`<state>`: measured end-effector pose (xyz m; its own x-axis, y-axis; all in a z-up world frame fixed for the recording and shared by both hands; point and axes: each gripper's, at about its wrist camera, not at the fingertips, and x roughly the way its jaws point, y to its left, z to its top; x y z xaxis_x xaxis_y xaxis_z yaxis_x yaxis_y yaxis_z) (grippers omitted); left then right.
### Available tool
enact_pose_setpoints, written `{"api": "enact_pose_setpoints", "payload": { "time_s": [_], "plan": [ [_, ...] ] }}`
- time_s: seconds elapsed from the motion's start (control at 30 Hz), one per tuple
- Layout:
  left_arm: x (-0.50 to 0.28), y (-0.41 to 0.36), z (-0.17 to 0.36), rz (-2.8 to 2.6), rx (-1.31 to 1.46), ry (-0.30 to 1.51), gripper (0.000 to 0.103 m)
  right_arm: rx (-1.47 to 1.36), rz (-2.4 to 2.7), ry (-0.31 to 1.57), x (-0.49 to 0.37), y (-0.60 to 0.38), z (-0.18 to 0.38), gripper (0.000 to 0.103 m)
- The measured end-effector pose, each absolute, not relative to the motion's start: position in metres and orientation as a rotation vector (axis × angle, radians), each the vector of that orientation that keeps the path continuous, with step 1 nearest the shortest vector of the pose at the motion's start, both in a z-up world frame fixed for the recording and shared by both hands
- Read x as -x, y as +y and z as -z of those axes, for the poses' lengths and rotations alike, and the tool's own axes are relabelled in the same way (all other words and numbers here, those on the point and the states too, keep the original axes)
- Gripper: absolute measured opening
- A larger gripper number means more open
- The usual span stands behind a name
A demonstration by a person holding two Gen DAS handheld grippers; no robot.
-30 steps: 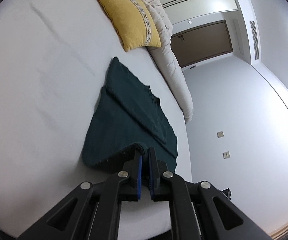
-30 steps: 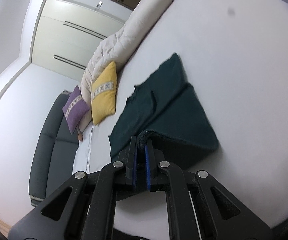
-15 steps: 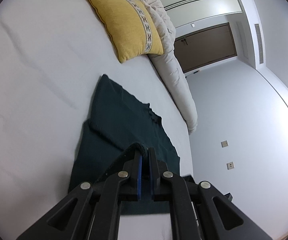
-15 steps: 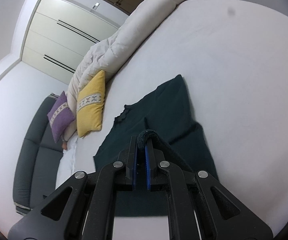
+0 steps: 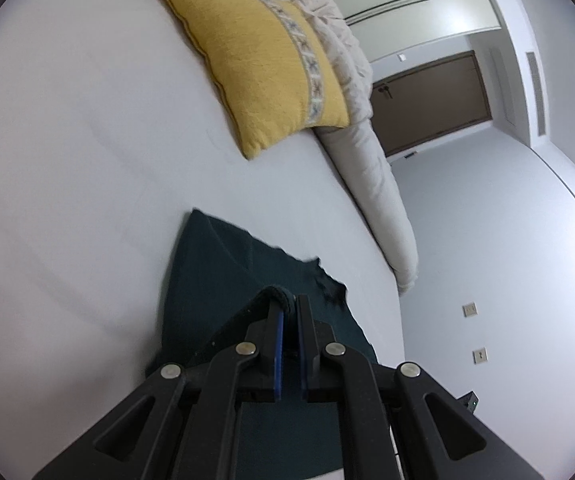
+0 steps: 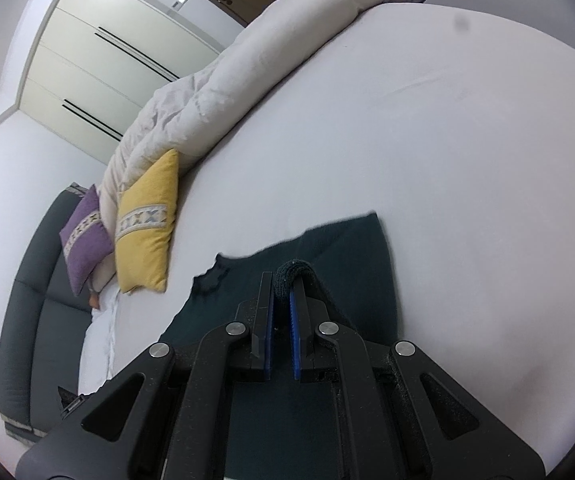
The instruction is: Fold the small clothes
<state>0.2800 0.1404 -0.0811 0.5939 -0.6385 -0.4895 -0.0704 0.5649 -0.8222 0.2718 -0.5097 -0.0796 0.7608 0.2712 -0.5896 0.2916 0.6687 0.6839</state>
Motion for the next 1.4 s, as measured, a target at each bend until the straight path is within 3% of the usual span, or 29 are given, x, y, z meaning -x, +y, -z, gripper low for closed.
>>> {"api": "enact_pose_setpoints", "payload": {
  "time_s": [0.4, 0.73, 0.77, 0.83, 0.87, 0.9, 0.97, 1.4],
  "plan": [
    [-0.363, 0.122, 0.121, 0.299, 0.929, 0.942, 0.006, -0.927, 0.095, 0.807, -0.386, -0.532, 0.132, 0.005],
    [-0.403, 0.108, 0.152, 0.25, 0.87, 1.001, 0.008, -0.949, 0.148, 0.838, -0.425, -0.534, 0.172, 0.008],
    [-0.402, 0.11, 0.154, 0.263, 0.894, 0.993, 0.012, -0.963, 0.143, 0.837, -0.425, -0.534, 0.175, 0.013],
    [-0.397, 0.114, 0.152, 0.288, 0.923, 0.975, 0.03, -0.963, 0.136, 0.807, -0.423, -0.534, 0.174, 0.029],
    [-0.392, 0.117, 0.149, 0.296, 0.936, 0.964, 0.045, -0.958, 0.142, 0.792, -0.419, -0.535, 0.171, 0.047],
    [-0.389, 0.119, 0.147, 0.307, 0.947, 0.952, 0.049, -0.954, 0.167, 0.778, -0.414, -0.537, 0.168, 0.064],
    [-0.378, 0.125, 0.138, 0.314, 0.944, 0.925, 0.054, -0.958, 0.185, 0.737, -0.403, -0.54, 0.16, 0.066],
    [-0.275, 0.129, 0.138, 0.289, 0.761, 0.924, 0.055, -0.581, 0.101, 0.833, -0.335, -0.477, 0.133, 0.062]
  ]
}}
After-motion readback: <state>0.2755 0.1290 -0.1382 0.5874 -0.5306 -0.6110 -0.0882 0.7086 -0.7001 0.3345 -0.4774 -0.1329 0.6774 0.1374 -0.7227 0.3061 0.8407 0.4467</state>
